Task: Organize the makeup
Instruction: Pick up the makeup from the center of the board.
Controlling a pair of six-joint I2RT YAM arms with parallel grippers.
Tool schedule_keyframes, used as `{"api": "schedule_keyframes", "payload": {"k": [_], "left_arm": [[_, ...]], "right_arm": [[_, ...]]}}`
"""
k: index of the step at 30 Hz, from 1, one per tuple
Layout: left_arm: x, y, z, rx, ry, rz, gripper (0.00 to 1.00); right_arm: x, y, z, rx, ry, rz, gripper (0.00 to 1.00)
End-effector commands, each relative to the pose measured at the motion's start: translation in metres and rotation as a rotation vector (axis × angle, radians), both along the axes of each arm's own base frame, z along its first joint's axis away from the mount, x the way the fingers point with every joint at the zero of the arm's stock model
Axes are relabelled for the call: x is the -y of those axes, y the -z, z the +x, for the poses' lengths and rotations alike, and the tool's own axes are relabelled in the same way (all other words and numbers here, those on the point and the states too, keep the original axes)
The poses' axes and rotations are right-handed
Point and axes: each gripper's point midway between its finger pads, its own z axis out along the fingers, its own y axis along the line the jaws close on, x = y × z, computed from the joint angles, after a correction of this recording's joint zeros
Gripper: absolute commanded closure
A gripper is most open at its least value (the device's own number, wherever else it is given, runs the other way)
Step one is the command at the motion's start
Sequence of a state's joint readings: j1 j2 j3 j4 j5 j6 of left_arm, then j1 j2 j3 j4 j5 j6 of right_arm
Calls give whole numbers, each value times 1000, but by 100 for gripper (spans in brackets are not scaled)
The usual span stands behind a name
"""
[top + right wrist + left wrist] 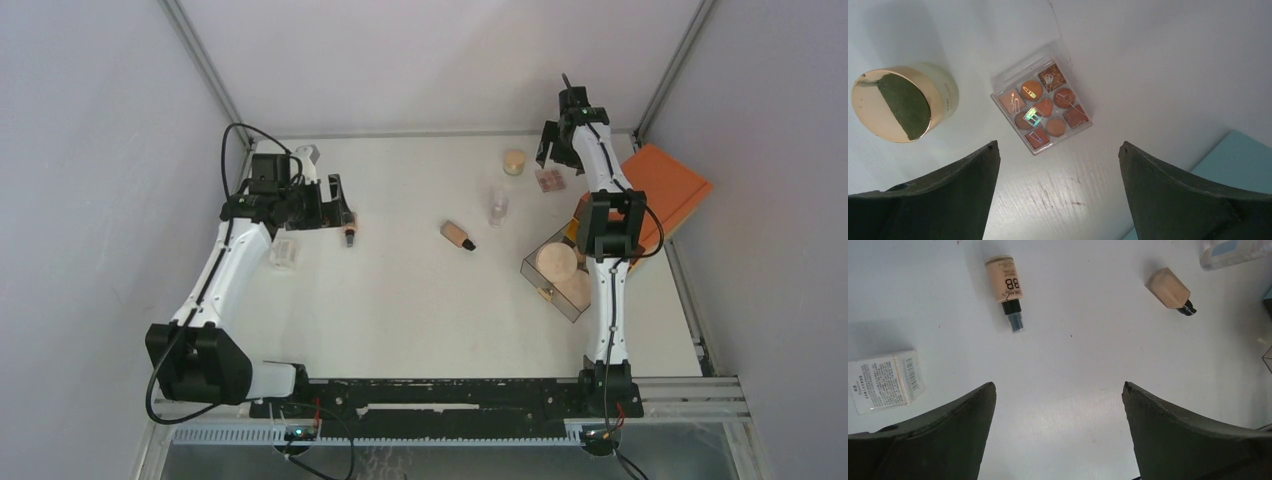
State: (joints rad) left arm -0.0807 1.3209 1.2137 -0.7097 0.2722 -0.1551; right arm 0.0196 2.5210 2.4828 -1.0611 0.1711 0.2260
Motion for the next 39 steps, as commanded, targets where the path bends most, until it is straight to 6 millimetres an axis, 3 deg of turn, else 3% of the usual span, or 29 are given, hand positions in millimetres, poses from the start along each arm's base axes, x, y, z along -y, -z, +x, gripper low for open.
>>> {"api": "schedule_keyframes", "payload": {"k": [1,20,28,32,39], "left_arm": [[-4,-16,10,51,7,14,0],[-8,-16,9,48,2,22,0],[-7,-17,10,51,5,19,0],[-7,-17,11,50,5,17,0],[-6,-17,12,51,5,14,0]], "right_arm": [[-10,-1,15,44,-58,5,5],[-10,52,8,-58,-86,-10,5],[-8,63,10,-84,-205,-91,2],[-17,70,8,-101,-256,-67,3],[-36,69,13,-71,-307,-5,17]]}}
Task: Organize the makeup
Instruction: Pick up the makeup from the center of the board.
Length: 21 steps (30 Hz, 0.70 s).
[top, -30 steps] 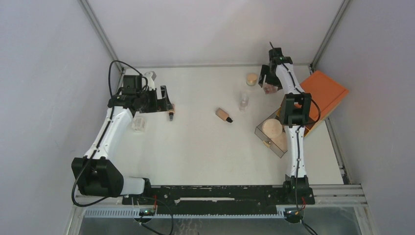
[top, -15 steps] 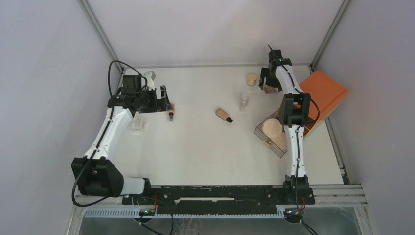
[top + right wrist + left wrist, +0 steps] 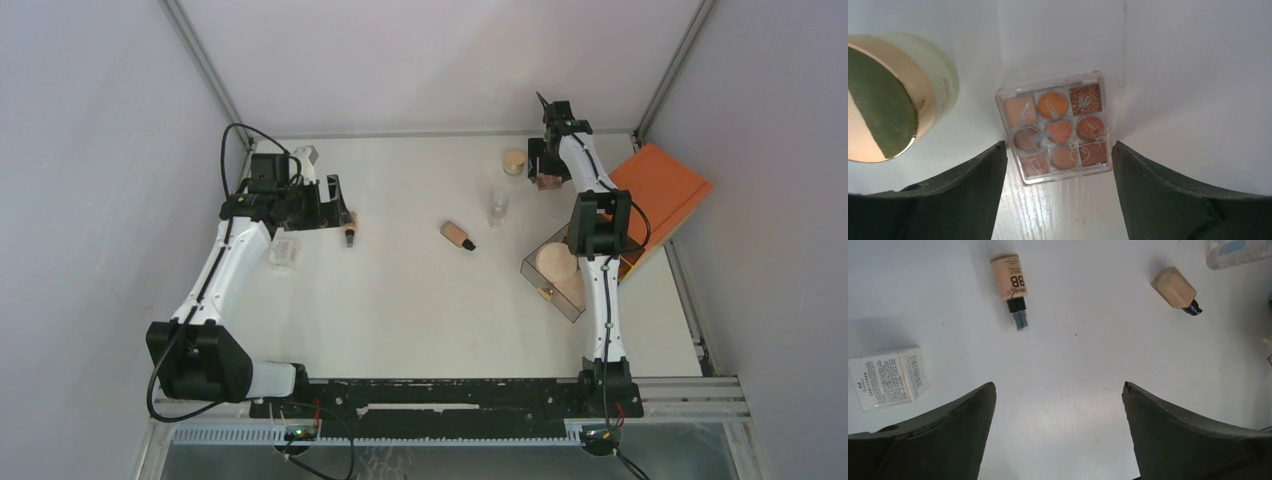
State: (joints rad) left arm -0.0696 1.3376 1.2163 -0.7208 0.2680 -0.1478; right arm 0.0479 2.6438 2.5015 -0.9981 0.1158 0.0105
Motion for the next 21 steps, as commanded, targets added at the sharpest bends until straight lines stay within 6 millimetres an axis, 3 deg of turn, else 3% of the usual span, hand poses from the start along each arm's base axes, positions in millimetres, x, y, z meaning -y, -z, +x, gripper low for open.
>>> {"api": "schedule_keyframes", "payload": {"k": [1,6,12,16,21], "left_arm": [[-2,-24,12,74,12,6,0],[-4,-25,11,77,1,14,0],[-2,-33,9,89,8,3,0],[2,-36,8,90,20,-16,0],[13,-45,5,105,47,-80,0]], "right_arm": [[-22,12,3,-6,-64,62,21],[-32,-6,5,31,-51,102,33],[-49,-75,4,171,-42,164,40],[-68,-109,-7,203,-69,196,40],[-83,-136,-32,201,-96,212,42]]}}
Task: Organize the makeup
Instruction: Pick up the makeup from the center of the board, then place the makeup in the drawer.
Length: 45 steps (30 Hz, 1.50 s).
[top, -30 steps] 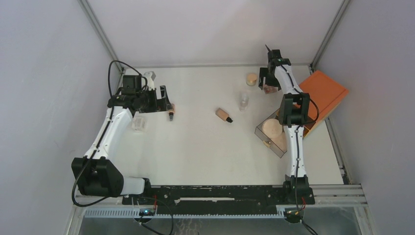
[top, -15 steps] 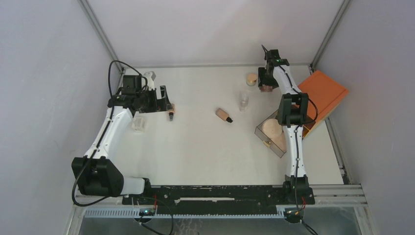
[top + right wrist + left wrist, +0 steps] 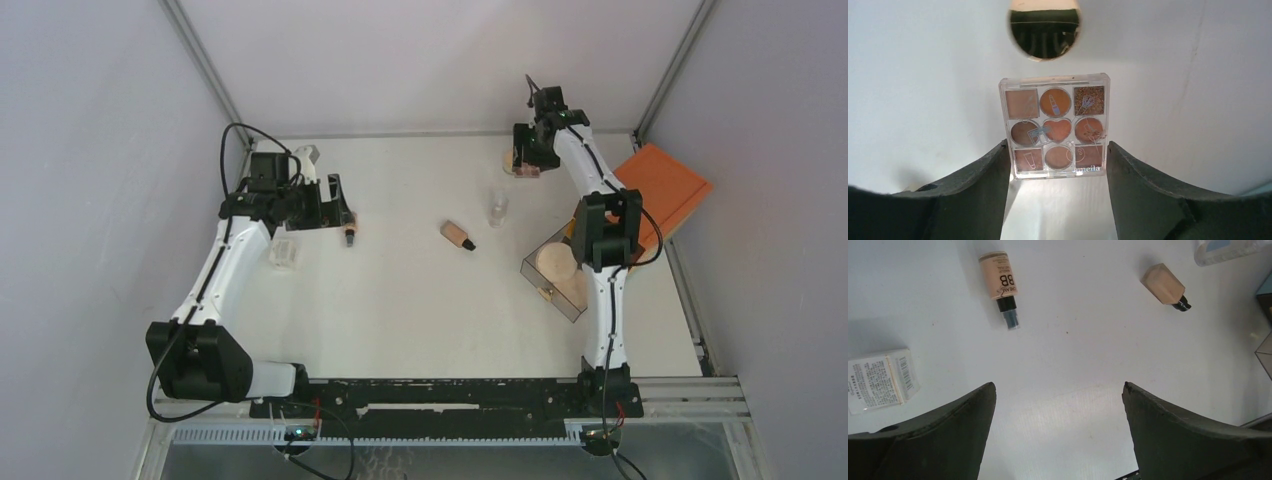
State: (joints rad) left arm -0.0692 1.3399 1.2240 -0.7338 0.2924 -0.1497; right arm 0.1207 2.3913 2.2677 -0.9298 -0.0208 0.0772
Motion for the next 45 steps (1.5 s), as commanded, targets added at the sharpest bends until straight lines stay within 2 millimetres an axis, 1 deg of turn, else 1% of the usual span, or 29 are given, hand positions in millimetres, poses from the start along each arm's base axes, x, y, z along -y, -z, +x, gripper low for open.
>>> {"api": "schedule_keyframes", "payload": {"k": [1,4,6,8,9,10,13,15,16,20,22,23,24,26,27,30,31,34,37,39,41,43,45], "left_arm": [[11,-46,7,118,31,-73,0],[12,-47,1,111,36,-79,0],[12,-48,-5,114,32,-89,0],[15,-54,-11,143,33,-110,0],[16,-56,-14,153,33,-119,0],[17,-56,-17,157,33,-126,0],[18,-57,-23,163,26,-141,0],[22,-56,-25,161,38,-163,0],[27,-57,-27,161,57,-186,0],[44,-61,-28,161,114,-207,0],[52,-64,-28,167,141,-188,0],[56,-65,-28,169,153,-181,0],[61,-66,-28,172,163,-177,0],[72,-69,-30,171,186,-180,0],[78,-71,-31,173,197,-183,0],[90,-71,-33,170,215,-187,0],[93,-70,-35,166,221,-188,0],[96,-67,-41,161,223,-187,0],[93,-64,-45,163,210,-183,0],[91,-63,-46,163,203,-177,0],[92,-62,-46,159,205,-180,0],[94,-61,-44,150,211,-185,0],[97,-65,-42,156,219,-187,0]], "right_arm": [[-20,-75,-16,119,-20,63,43],[-27,-97,-42,132,-33,71,44],[-31,-111,-64,145,-41,75,44],[-33,-127,-88,164,-42,73,44],[-34,-133,-101,170,-45,74,44],[-32,-134,-117,161,-40,74,44],[-26,-142,-161,174,-15,91,44],[-18,-146,-192,187,8,82,44],[-12,-152,-210,209,22,84,44],[7,-150,-265,207,74,71,44],[17,-145,-288,195,101,54,43],[20,-146,-297,195,106,55,43],[23,-138,-308,170,109,54,43],[24,-128,-324,136,105,65,42],[26,-119,-331,111,107,59,42],[34,-119,-332,118,156,26,42],[40,-117,-331,115,185,4,42],[48,-111,-329,86,232,-12,40],[50,-103,-332,31,274,8,36],[54,-99,-336,-2,305,5,32],[56,-97,-337,-14,317,2,23],[60,-95,-338,-25,337,-20,16],[63,-98,-338,-12,351,-30,11]]}}
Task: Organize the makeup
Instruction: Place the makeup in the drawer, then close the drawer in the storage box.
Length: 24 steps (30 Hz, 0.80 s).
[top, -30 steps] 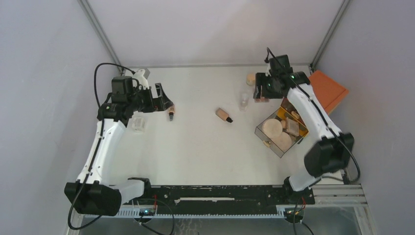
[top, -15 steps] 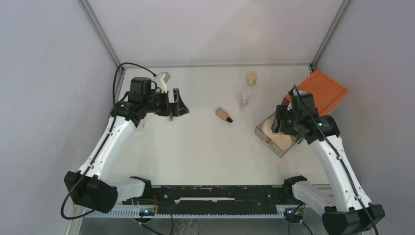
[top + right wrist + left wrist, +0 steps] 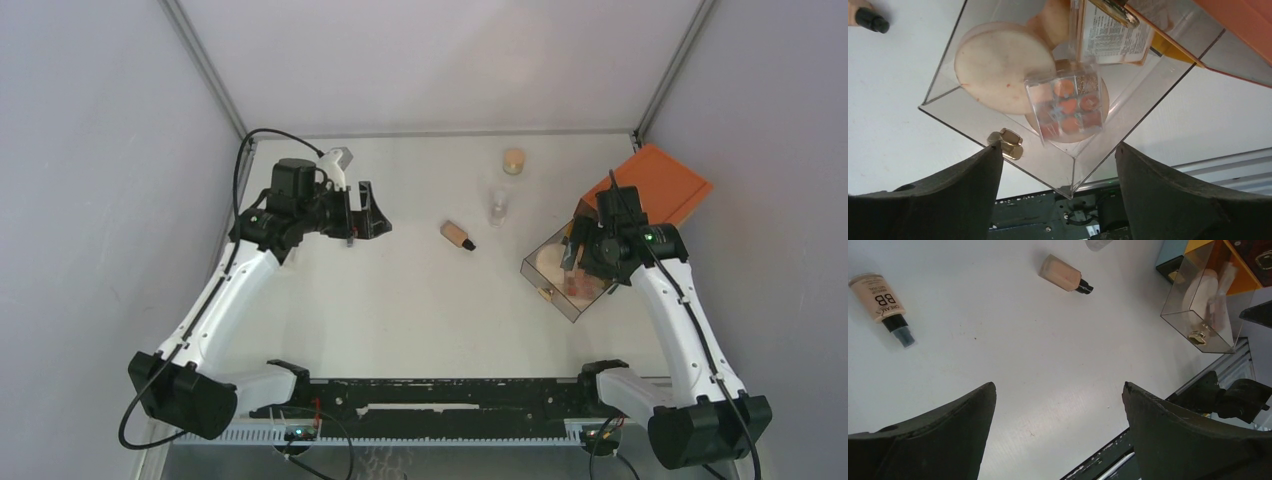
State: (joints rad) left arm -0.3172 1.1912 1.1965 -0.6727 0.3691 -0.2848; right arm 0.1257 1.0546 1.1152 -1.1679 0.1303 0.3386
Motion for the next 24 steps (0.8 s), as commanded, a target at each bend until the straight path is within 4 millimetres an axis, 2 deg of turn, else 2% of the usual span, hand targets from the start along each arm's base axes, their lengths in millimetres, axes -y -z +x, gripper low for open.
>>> {"api": "schedule_keyframes", "payload": {"k": [1,3,4,6,8,11,12,14,18,24], "left_arm": [[7,-16,5,50,6,-21,0],[8,-18,5,56,8,-14,0],[8,-18,6,58,7,-10,0],[8,-17,7,52,5,-8,0],[10,-14,7,41,8,-10,0],[13,-12,9,33,9,-16,0],[13,-12,10,35,7,-18,0],[14,-13,10,36,8,-19,0],[12,-13,10,43,4,-11,0],[9,-13,10,51,-2,7,0]], "right_arm": [[6,-11,1,36,51,-19,10],[0,-23,2,82,13,10,10],[-9,-31,1,113,-32,41,14],[-35,-42,-1,160,-146,119,32],[-63,-43,-7,153,-234,179,56],[-100,-20,-18,35,-333,188,85],[-108,-10,-21,-3,-349,170,91],[-116,11,-23,-76,-347,110,94],[-109,38,-12,-142,-293,-18,98],[-81,52,11,-126,-207,-173,98]]}}
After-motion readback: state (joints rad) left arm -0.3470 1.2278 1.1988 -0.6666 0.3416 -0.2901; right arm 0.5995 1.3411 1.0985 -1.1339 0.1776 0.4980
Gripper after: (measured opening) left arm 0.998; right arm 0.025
